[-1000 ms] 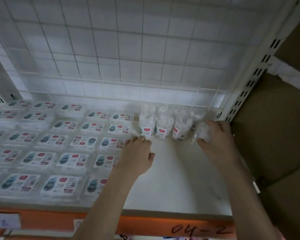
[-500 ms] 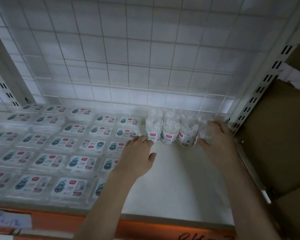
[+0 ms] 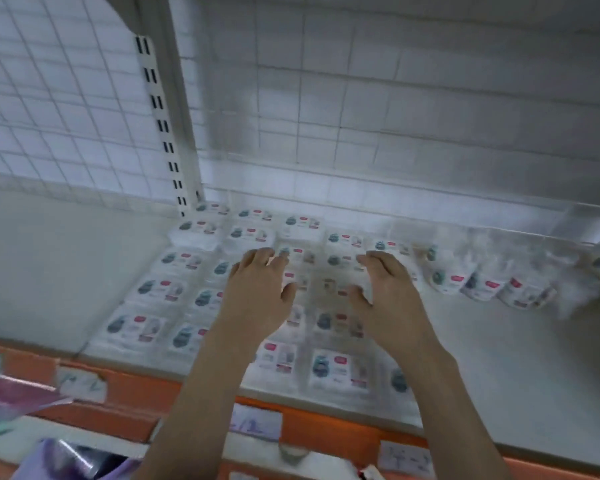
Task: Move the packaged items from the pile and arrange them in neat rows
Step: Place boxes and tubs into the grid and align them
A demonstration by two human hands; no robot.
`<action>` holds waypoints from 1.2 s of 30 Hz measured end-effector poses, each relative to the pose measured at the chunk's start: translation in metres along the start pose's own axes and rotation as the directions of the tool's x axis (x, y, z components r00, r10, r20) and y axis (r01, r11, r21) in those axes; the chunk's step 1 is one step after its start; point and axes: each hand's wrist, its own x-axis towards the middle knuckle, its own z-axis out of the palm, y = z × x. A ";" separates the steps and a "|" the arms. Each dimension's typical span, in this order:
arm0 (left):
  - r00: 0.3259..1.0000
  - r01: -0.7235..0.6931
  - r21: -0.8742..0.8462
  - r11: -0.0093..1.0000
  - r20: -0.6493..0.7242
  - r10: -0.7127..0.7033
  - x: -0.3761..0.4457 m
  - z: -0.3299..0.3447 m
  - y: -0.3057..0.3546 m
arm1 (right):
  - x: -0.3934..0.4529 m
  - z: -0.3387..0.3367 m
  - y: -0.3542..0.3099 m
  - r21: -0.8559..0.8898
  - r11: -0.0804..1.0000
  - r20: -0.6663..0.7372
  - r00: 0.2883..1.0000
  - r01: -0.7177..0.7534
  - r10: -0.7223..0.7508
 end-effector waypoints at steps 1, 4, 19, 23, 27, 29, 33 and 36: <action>1.000 0.020 0.013 1.000 -0.005 -0.020 -0.002 -0.005 -0.024 | 0.006 0.012 -0.020 0.000 1.000 0.020 1.000 0.009 -0.009; 0.998 0.065 0.033 0.997 -0.019 -0.064 -0.003 -0.019 -0.094 | 0.022 0.044 -0.077 -0.013 1.000 0.079 0.997 0.009 -0.008; 0.994 -0.089 -0.060 0.994 0.060 0.093 0.016 -0.033 -0.182 | 0.052 0.101 -0.159 -0.151 0.986 0.214 0.971 -0.071 0.103; 0.996 -0.069 -0.045 0.997 0.046 0.071 0.011 -0.036 -0.185 | 0.052 0.102 -0.170 -0.083 0.994 0.190 0.978 -0.075 0.090; 0.999 0.021 -0.062 0.998 0.040 -0.019 -0.009 -0.043 -0.212 | 0.051 0.110 -0.195 -0.007 0.999 0.170 0.985 -0.032 0.032; 0.996 0.086 -0.054 0.995 0.013 -0.085 -0.024 -0.047 -0.238 | 0.052 0.123 -0.215 0.037 0.999 0.152 0.988 -0.017 0.011; 0.965 0.256 -0.053 0.965 -0.045 -0.259 -0.056 -0.062 -0.307 | 0.062 0.159 -0.278 0.125 0.990 0.122 0.990 0.060 -0.076; 0.932 0.349 -0.051 0.936 -0.082 -0.353 -0.077 -0.080 -0.375 | 0.076 0.193 -0.341 0.136 0.978 0.126 0.976 0.160 -0.177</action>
